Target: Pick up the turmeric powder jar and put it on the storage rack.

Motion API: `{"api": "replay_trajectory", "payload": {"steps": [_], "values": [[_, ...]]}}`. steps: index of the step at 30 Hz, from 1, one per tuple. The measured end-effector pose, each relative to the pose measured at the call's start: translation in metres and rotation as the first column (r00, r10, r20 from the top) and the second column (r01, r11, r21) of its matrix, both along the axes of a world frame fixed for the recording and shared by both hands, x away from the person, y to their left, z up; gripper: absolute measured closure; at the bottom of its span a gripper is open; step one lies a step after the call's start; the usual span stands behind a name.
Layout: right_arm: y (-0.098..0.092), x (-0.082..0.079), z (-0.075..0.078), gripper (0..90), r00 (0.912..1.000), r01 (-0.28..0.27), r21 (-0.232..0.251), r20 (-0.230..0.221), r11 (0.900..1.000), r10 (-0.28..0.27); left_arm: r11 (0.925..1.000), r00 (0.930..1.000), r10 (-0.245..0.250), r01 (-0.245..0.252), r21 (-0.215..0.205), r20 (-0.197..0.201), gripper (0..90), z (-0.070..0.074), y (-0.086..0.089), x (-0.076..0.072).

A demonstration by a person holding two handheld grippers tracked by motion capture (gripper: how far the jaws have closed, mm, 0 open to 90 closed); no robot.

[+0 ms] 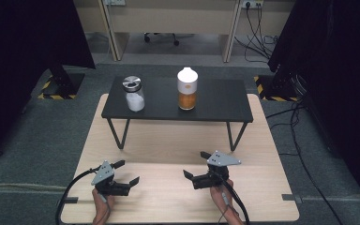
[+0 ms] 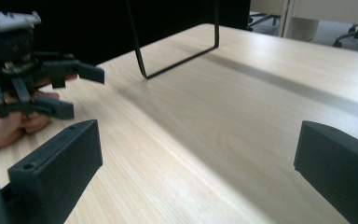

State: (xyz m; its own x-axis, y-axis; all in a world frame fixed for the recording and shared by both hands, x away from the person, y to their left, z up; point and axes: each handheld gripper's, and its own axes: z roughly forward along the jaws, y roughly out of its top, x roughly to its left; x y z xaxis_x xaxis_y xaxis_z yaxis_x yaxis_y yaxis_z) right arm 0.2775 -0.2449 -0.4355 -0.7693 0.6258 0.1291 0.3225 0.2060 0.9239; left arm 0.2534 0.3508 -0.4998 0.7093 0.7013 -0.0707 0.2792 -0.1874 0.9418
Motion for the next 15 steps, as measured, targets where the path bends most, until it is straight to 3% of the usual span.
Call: {"api": "replay_trajectory", "payload": {"steps": [7,15], "values": [[-0.004,-0.002,-0.023,1.1,0.9997,-0.004,-0.004,0.024,1.000,0.004,1.0000,1.0000,0.000,0.000,0.000,0.000,4.4,0.000,0.000,0.000],[-0.002,0.001,-0.048,1.3,0.9997,0.023,-0.011,-0.002,1.000,-0.023,1.0000,1.0000,0.000,0.000,0.000,0.000,4.4,0.000,0.000,0.000]]}}
